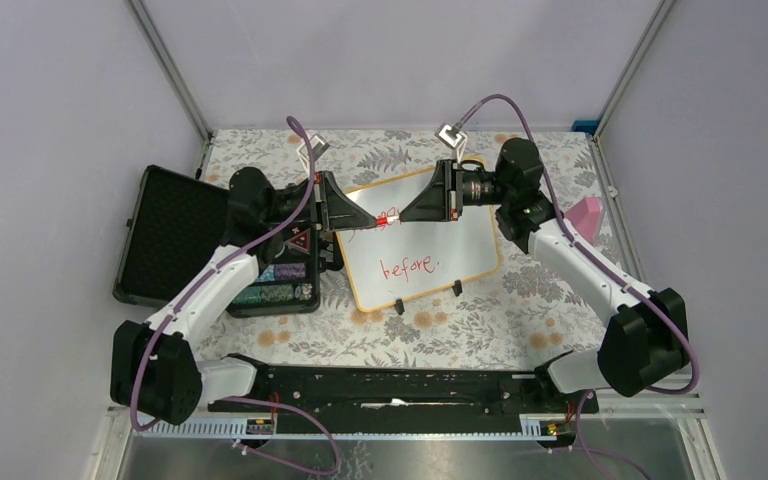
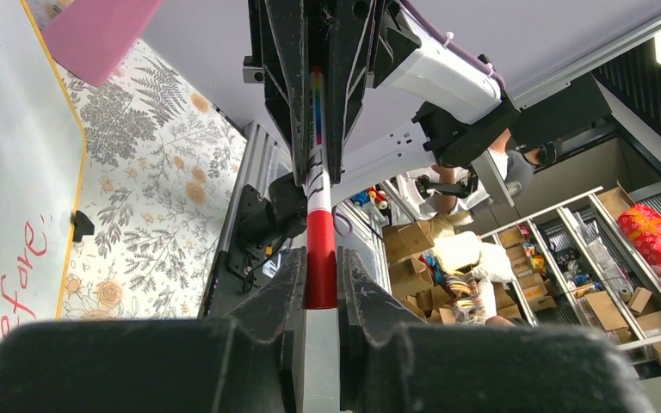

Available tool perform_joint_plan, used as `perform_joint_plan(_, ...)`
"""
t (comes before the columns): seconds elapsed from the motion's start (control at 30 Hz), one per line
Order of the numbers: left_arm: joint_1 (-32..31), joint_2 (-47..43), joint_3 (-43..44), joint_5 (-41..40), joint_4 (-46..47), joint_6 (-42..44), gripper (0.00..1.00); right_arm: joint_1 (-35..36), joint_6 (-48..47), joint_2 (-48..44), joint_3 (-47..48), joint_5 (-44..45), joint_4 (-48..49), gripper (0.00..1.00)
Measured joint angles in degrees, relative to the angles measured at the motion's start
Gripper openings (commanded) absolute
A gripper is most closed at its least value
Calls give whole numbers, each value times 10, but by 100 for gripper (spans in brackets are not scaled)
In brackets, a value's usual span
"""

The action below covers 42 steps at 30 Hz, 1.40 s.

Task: Write a sentence on the whiteboard
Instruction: Close the whiteboard marker at the center of the board, then place the whiteboard marker at the center of the board.

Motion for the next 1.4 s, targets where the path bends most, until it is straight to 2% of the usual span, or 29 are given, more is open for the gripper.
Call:
perform_joint_plan(0.53,5,11,0,44,6,0,0,15,-31,16,19,-12,-38,0)
perform_joint_plan(0.67,5,6,0,47,-28,39,0,16,-53,16,23,-14,-63,18)
perform_joint_plan(0.73,5,3,4,45,-67,75,0,14,-59,16,23,-13,-74,37)
perform_joint_plan(0.77,5,2,9,42,-87,94,0,10,-62,16,23,-13,-78,41)
perform_joint_plan(0.8,4,1,16,36,-112,120,0,6,-61,16,23,-14,-80,49)
perform_joint_plan(0.93,-6,-1,57,-2,-254,257,0,-36,-63,10,23,-19,-87,72)
perform_joint_plan(1.07,-14,-4,92,-40,-426,414,0,-135,-59,-9,21,-29,-89,88)
perform_joint_plan(1.2,-50,8,138,-101,-585,565,0,-236,-56,-36,7,-31,-88,95)
perform_joint_plan(1.4,-240,48,161,-241,-700,724,0,-314,-59,-62,-24,-30,-89,98)
